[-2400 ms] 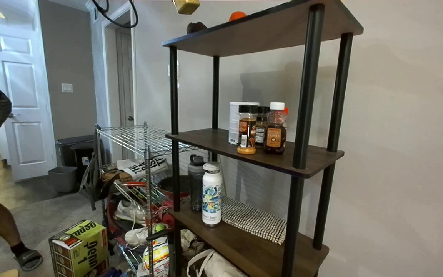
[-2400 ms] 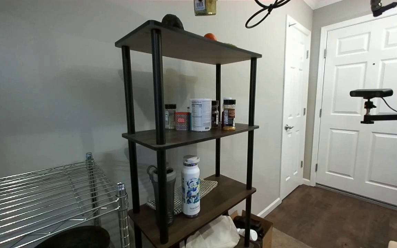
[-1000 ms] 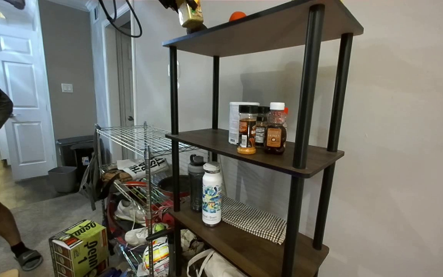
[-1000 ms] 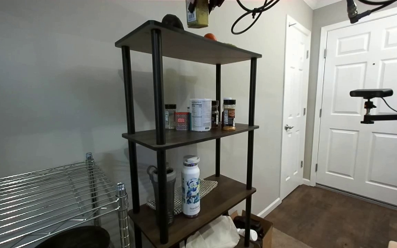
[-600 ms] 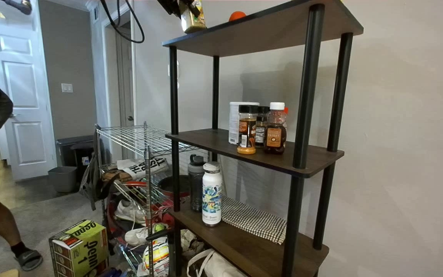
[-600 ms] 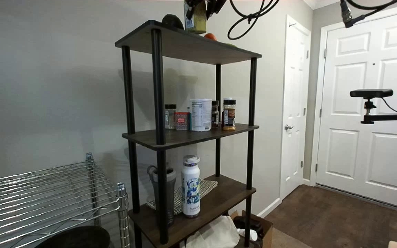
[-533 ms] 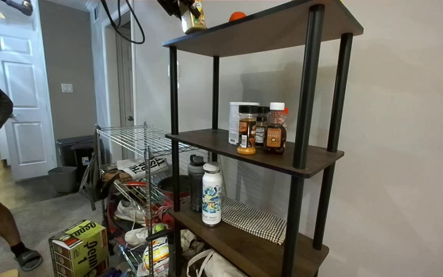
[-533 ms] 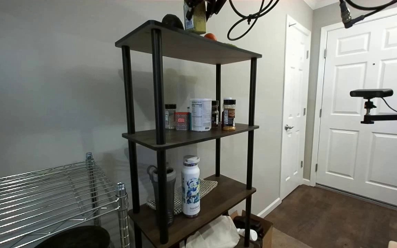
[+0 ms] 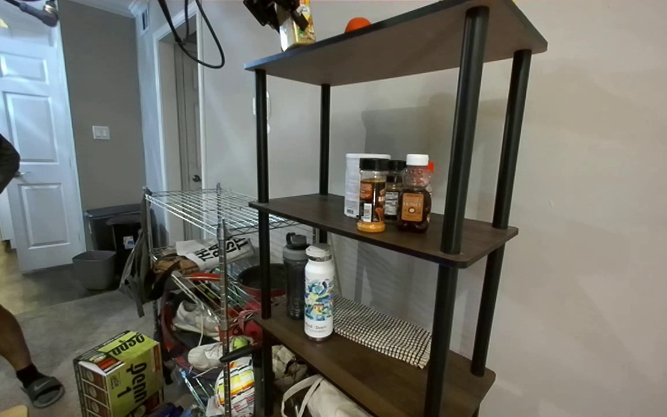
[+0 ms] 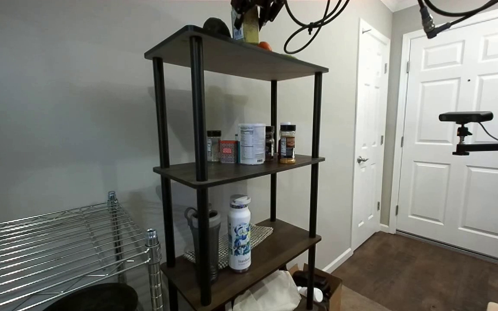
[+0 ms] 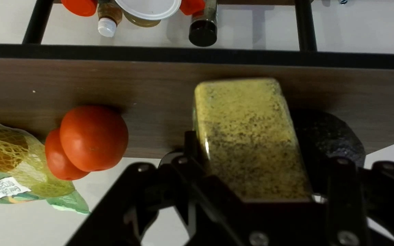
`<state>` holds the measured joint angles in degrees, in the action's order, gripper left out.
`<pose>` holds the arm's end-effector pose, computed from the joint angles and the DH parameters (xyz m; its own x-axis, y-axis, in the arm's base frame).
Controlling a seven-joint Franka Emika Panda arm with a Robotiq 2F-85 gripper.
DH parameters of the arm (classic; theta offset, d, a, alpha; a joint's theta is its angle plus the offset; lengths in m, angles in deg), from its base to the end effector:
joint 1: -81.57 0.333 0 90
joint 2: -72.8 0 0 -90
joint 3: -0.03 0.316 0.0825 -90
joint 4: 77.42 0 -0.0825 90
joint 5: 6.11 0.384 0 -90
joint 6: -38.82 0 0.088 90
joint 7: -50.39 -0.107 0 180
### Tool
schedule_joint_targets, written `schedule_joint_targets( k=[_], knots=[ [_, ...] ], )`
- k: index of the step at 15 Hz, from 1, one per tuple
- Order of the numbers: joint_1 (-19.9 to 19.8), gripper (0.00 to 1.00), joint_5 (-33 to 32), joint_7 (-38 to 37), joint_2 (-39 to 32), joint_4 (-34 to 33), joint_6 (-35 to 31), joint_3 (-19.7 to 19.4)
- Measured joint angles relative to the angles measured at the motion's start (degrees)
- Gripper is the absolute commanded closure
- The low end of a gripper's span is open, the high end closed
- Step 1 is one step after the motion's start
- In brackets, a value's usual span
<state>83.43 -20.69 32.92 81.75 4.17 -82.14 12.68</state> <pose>0.4966 0.1331 0.8455 0.6349 0.0172 0.7724 -0.0258 -0.9987 0.0435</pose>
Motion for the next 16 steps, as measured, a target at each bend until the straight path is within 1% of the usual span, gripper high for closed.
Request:
schedule_joint_targets(
  k=[8, 16],
  knots=[
    [-1.00, 0.58, -0.01, -0.28, -0.89, -0.79, -0.13, -0.53],
    [-1.00, 0.58, -2.57, -3.80, -5.01, -4.64, -0.17, -0.50]
  ],
)
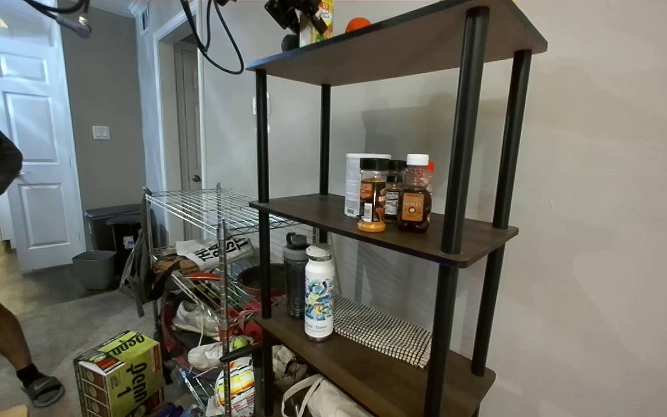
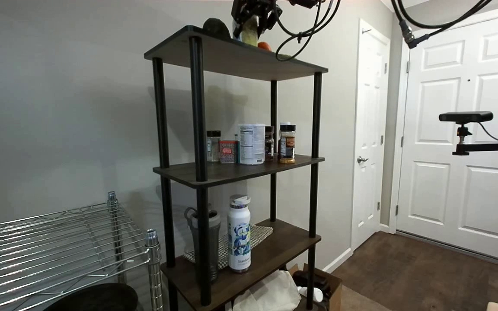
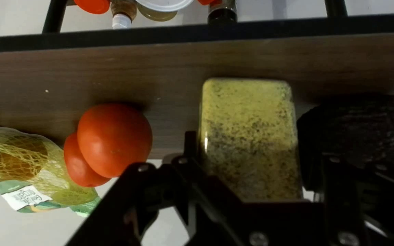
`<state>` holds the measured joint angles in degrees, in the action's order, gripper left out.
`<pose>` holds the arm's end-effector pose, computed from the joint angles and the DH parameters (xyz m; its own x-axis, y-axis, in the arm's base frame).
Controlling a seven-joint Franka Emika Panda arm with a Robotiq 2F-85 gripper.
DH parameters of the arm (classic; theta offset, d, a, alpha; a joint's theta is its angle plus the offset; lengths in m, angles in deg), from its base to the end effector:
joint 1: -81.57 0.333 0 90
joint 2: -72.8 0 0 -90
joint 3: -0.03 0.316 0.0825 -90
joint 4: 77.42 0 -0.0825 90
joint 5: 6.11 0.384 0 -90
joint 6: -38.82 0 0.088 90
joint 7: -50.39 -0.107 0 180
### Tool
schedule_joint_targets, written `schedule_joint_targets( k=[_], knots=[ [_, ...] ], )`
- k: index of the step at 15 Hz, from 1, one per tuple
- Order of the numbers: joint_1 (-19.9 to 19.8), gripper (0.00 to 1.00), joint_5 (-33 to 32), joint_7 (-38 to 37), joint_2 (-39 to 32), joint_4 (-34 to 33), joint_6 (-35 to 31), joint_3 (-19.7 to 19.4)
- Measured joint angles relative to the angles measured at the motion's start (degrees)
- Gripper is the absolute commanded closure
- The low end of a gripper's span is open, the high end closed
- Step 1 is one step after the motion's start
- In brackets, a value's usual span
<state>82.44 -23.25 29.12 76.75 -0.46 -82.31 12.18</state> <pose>0.5298 0.1158 0.8404 0.6265 -0.0540 0.7776 -0.1039 -0.9945 0.0147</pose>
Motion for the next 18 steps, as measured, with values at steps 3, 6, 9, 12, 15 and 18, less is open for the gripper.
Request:
schedule_joint_targets(
  k=[3, 6, 9, 12, 15, 18],
  knots=[
    [0.00, 0.58, -0.14, -0.03, -1.60, -1.75, 0.01, -0.19],
    [0.00, 0.58, -0.14, -0.03, -2.71, -3.06, 0.03, -0.40],
    [0.00, 0.58, -0.14, -0.03, -3.37, -3.94, 0.03, -0.56],
    [0.00, 0.08, -0.14, -0.03, -3.86, -4.65, 0.03, -0.58],
    [0.00, 0.01, -0.15, -0.10, -3.92, -4.81, 0.02, -0.58],
    [0.03, 0.00, -0.17, -0.21, -3.92, -4.95, 0.02, -0.58]
  ],
)
